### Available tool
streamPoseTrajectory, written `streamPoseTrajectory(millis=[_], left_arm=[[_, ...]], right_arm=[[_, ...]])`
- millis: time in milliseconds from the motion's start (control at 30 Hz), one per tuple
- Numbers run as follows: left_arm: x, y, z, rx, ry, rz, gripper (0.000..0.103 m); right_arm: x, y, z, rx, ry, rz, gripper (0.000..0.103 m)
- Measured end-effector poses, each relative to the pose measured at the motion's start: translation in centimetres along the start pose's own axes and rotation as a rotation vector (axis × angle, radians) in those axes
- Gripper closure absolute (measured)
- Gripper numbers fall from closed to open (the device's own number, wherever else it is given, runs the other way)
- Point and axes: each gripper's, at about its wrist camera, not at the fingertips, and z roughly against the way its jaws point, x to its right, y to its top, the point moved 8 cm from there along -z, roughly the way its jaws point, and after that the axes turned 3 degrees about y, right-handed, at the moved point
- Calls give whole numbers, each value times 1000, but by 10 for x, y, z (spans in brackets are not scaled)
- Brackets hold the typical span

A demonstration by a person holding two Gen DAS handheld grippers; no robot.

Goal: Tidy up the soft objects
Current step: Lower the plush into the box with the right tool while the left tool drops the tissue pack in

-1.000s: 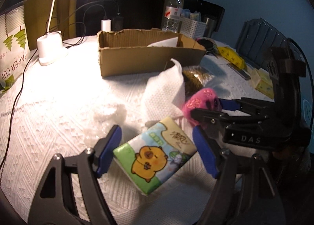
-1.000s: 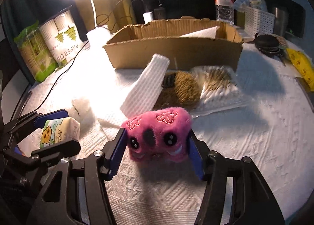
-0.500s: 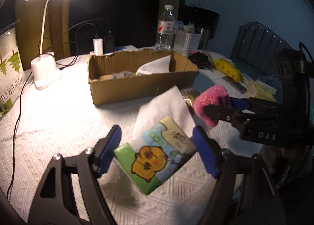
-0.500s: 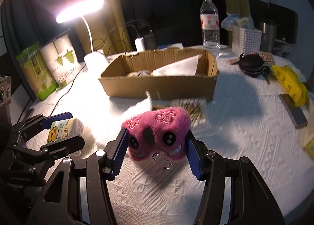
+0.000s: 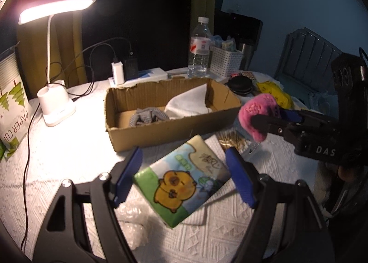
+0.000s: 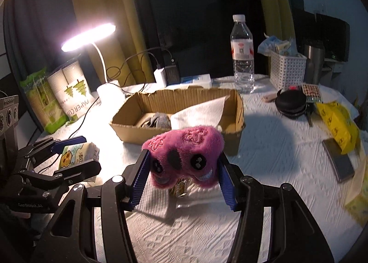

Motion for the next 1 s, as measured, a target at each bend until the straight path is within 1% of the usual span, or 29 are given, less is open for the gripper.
streamPoseTrajectory(millis=[333,633,1000], left_arm=[[0,30,-18,25,20,-17,27],[3,49,-39,24,42,-29,27],[11,70,-80,9,41,-32,27]], right_arm=[[16,28,-11,33,20,14,44],[33,45,-25,50,44,7,44],[53,66,-45,83,82,-18,44]])
